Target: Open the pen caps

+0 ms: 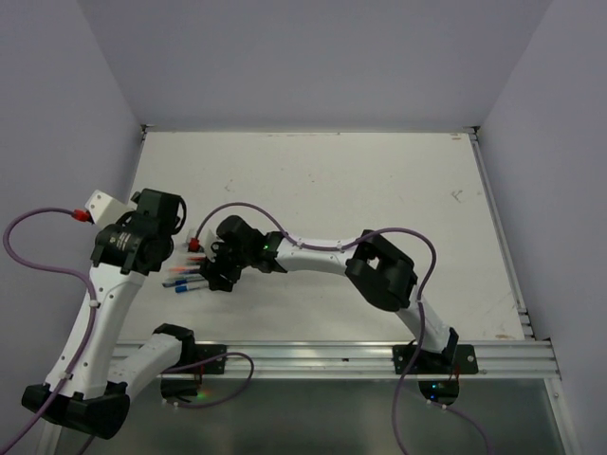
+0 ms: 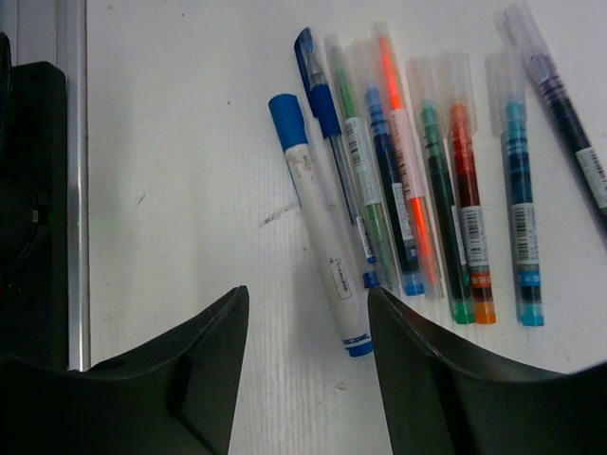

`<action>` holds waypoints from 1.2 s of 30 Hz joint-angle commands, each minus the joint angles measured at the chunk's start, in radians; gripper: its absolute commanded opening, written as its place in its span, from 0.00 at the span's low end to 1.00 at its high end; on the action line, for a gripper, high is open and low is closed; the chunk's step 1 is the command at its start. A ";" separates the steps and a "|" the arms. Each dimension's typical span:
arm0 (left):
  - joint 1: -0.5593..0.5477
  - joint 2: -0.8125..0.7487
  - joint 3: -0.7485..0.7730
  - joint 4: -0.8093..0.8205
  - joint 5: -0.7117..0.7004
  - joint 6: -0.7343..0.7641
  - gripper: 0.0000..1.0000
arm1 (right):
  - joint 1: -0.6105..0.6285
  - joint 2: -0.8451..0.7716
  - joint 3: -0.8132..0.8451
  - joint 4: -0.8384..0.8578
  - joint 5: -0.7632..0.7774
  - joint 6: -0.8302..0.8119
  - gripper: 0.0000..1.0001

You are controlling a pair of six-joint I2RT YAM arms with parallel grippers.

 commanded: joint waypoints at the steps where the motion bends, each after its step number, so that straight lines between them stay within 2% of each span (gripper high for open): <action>1: 0.007 -0.009 0.038 0.016 -0.066 -0.012 1.00 | 0.000 0.015 0.031 -0.033 -0.061 0.010 0.59; 20: 0.007 -0.022 0.010 0.029 -0.041 -0.011 1.00 | -0.031 0.082 0.071 -0.062 -0.156 0.122 0.63; 30: 0.007 -0.020 -0.008 0.049 -0.035 0.003 1.00 | -0.035 -0.005 -0.012 0.024 -0.199 0.162 0.65; 36: 0.007 -0.022 -0.013 0.054 -0.027 0.008 1.00 | -0.037 0.006 0.026 -0.004 -0.187 0.152 0.65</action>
